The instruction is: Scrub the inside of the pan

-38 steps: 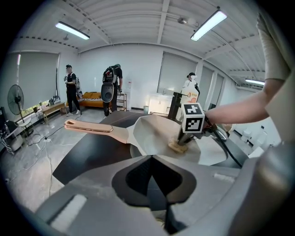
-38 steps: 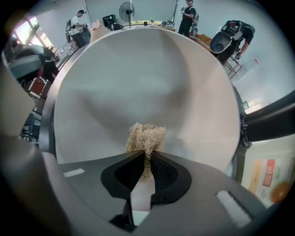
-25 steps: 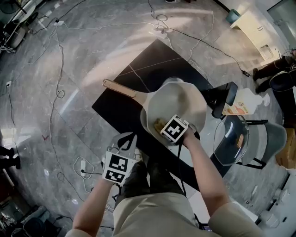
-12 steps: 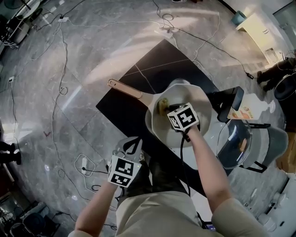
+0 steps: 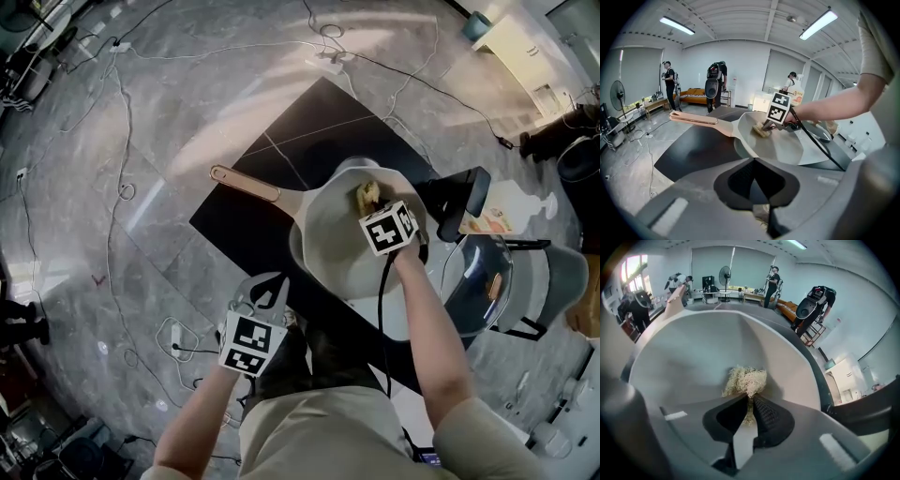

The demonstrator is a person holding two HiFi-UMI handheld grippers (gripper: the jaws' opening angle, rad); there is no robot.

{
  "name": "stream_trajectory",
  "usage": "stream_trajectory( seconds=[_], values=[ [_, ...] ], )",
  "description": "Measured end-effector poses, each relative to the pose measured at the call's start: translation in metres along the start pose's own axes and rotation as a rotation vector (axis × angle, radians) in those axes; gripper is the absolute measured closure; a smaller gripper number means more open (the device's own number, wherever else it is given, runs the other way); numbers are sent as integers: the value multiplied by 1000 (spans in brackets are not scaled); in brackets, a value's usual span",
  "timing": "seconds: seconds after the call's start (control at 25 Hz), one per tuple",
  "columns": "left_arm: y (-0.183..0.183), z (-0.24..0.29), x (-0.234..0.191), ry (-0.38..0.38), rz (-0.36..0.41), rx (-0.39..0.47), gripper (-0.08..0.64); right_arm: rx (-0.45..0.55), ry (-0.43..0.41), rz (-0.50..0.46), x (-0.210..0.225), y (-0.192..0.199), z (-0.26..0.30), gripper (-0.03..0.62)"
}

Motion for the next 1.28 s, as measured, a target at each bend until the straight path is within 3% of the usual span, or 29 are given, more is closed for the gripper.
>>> stream_trajectory(
  seconds=[0.16,0.44,0.72,0.92,1.04,1.16,1.28],
  values=[
    [0,1,5,11,12,-6,558,-212,-30,-126,6,37,3,548],
    [19,-5,13,28,-11,-39,558,-436,-332,-193,-34,81,-4,549],
    [8,-7,7,-7,-28,-5,558,-312,-382,-210,-84,72,-11,551],
    [9,-10,8,7,-20,-11,558,-240,-509,-169,-112,53,-22,551],
    [9,-13,4,1,-5,-20,558,-172,-531,-158,-122,36,-27,551],
    [6,-17,0,-12,-3,-15,558,-77,-535,-115,-123,18,-33,551],
    [0,-20,0,-20,-2,-6,558,40,-534,-14,-119,4,-43,551]
  ],
)
Point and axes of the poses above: the fingertips, and each gripper's own axes: z forward along the fingers, x to its right, y out of its underside, the point moved 8 cm from there along -z, backward along the fingers, and after that the axes turned 5 degrees about -z, right-handed, at the moved point
